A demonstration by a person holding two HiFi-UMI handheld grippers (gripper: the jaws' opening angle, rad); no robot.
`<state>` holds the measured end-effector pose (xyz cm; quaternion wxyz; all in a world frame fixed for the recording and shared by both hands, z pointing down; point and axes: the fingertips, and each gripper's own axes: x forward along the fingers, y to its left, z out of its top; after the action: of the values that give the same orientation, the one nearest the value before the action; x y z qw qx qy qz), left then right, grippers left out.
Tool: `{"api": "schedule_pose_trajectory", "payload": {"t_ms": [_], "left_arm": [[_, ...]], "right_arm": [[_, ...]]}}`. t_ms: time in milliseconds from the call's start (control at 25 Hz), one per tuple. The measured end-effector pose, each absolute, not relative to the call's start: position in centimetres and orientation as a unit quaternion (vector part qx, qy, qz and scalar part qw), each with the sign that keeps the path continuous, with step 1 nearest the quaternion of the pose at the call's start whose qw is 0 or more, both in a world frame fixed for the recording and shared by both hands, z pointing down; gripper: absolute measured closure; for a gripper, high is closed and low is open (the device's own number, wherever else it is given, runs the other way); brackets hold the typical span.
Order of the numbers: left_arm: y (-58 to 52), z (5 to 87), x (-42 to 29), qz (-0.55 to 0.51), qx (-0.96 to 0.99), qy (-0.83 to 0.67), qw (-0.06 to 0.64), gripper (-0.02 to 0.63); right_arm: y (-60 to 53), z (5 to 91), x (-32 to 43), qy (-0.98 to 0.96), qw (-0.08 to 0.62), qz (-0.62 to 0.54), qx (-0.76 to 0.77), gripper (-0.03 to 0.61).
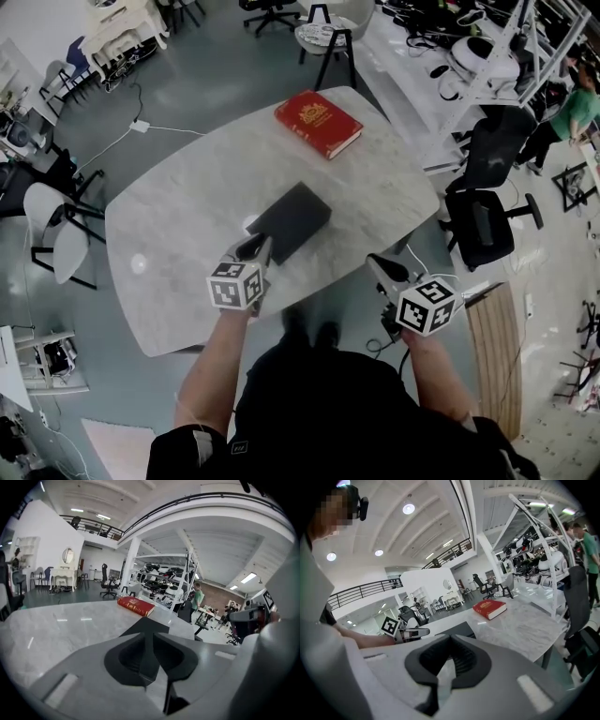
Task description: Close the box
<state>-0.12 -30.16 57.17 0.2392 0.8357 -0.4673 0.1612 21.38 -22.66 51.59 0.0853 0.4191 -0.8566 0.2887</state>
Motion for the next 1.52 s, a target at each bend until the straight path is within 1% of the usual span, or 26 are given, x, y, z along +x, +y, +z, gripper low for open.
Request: {"api": "schedule_pose_trajectory", "payload": {"t_ms": [240, 360, 760, 1080, 1320, 1520], "left_arm": [[-29.9, 53.5, 0.3, 0.175, 0.844, -0.475, 0.178, 0.578], [-29.4, 52.0, 0.5, 0.175, 0.844, -0.481, 0.159, 0.584], [-25.8, 46.9, -0.6, 0.135, 0.821, -0.529, 0.167, 0.6], [-25.9, 43.9, -2.8, 0.116, 0.83, -0.526, 0.146, 0.603], [-26.8, 41.4, -7.1, 0.1, 0.846, -0.508, 0.13, 0.603], [-27.9, 39.5, -12.5, 0.099, 0.854, -0.5, 0.104, 0.603]], "right_arm": [[-22.7, 49.4, 21.8, -0.865, 0.073, 0.269, 0.418, 0.575], [-22.5, 48.5, 22.1, -0.87, 0.067, 0.256, 0.417, 0.575], [-22.0, 47.7, 21.9, -0.883, 0.058, 0.234, 0.403, 0.575], [-21.9, 45.5, 20.7, -0.88, 0.048, 0.205, 0.427, 0.576], [-23.6, 42.9, 15.6, -0.873, 0.031, 0.19, 0.448, 0.577], [-24.6, 39.7, 9.2, -0.885, 0.028, 0.137, 0.445, 0.577]]}}
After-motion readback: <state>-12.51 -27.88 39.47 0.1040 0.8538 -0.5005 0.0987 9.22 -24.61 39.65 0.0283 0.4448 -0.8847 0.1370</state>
